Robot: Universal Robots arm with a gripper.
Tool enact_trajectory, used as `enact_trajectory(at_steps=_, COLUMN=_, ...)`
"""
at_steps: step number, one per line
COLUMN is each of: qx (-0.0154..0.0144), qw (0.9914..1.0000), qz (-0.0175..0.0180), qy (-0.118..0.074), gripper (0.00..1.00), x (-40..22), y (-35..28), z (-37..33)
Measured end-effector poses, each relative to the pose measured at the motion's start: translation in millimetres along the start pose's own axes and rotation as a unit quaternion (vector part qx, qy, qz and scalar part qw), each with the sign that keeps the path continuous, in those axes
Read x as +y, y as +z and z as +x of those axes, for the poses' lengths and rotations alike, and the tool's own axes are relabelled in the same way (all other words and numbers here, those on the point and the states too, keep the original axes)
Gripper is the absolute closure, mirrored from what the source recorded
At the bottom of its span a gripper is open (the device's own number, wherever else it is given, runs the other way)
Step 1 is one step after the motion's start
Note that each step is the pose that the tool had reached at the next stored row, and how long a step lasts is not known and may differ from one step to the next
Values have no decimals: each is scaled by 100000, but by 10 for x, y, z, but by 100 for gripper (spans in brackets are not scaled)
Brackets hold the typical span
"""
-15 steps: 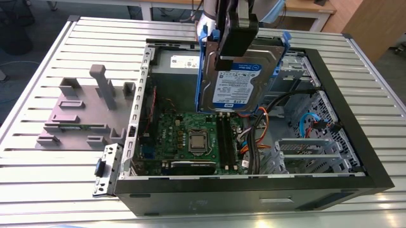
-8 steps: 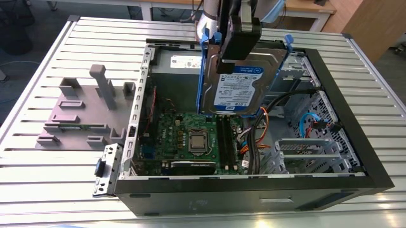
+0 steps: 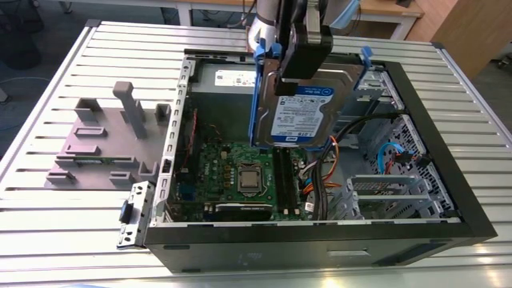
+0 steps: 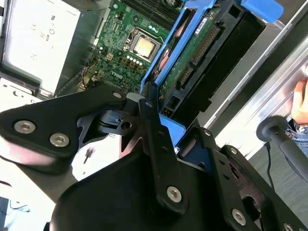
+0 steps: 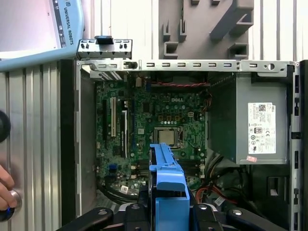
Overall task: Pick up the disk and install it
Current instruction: 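Pick up the disk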
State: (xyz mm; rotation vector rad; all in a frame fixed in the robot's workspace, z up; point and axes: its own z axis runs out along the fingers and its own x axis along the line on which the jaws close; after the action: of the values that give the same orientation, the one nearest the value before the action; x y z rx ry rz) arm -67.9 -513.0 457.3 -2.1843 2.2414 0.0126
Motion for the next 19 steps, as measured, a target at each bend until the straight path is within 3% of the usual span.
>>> enact_trajectory(at_steps=10, qx=9, qw=100000, qz=-2, qy=0, gripper=63, x=-34, y=4, z=54)
enact_trajectory(at_steps=19, qx=9, qw=100000, qz=-1, qy=2, gripper=63, x=-129, y=7, z=94)
